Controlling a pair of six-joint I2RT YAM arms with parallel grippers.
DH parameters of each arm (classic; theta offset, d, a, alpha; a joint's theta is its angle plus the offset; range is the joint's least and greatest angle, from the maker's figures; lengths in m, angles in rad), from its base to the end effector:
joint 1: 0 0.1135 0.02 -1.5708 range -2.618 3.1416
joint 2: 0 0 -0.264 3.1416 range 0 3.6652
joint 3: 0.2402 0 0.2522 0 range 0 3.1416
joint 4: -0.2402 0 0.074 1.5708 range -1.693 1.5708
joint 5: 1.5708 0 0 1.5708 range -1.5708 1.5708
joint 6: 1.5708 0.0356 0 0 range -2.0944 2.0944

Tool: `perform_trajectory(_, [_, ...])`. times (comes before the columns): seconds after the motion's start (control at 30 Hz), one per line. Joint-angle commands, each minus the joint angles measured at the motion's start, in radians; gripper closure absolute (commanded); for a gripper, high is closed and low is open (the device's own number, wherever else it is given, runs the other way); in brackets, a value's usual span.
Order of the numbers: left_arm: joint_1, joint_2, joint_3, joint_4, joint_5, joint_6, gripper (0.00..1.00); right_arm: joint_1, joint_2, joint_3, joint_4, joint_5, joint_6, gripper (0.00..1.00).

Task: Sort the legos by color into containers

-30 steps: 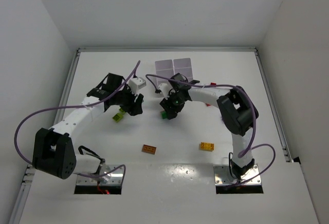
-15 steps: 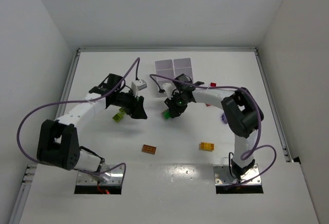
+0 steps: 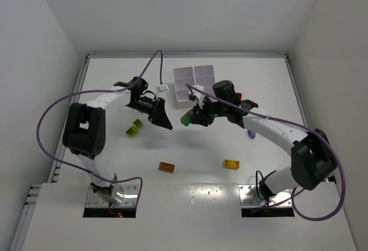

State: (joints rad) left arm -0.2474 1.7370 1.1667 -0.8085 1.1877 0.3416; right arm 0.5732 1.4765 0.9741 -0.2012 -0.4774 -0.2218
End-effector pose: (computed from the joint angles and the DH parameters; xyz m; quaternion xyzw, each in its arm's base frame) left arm 0.3011 -0.1101 0.2064 0.2908 0.7739 -0.5526 0.1056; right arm 0.2594 0.1869 0.2426 -0.4329 0.7745 0.2826 0.3644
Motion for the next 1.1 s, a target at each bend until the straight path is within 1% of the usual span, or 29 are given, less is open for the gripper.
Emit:
perform_trajectory(0.0, [0.016, 0.022, 0.071, -0.084, 0.157, 0.068, 0.36, 0.014, -0.064, -0.044, 0.092, -0.029, -0.085, 1.0])
perform_trajectory(0.13, [0.016, 0.022, 0.083, -0.084, 0.197, 0.057, 0.32, 0.05, -0.102, -0.078, 0.111, 0.008, -0.123, 1.0])
perform_trajectory(0.4, [-0.023, 0.041, 0.083, -0.084, 0.187, 0.039, 0.27, 0.128, -0.125, -0.087, 0.138, 0.078, -0.172, 1.0])
perform_trajectory(0.67, [-0.032, 0.05, 0.093, -0.084, 0.178, 0.03, 0.27, 0.211, -0.125, -0.069, 0.148, 0.097, -0.234, 1.0])
perform_trajectory(0.87, [-0.032, 0.05, 0.093, -0.084, 0.196, 0.03, 0.27, 0.231, -0.104, -0.06, 0.148, 0.12, -0.243, 1.0])
perform_trajectory(0.93, [-0.032, 0.059, 0.093, -0.084, 0.196, 0.03, 0.3, 0.241, -0.094, -0.051, 0.157, 0.131, -0.243, 1.0])
perform_trajectory(1.07, [-0.032, 0.059, 0.093, -0.084, 0.217, 0.03, 0.3, 0.251, -0.073, -0.051, 0.175, 0.155, -0.243, 1.0])
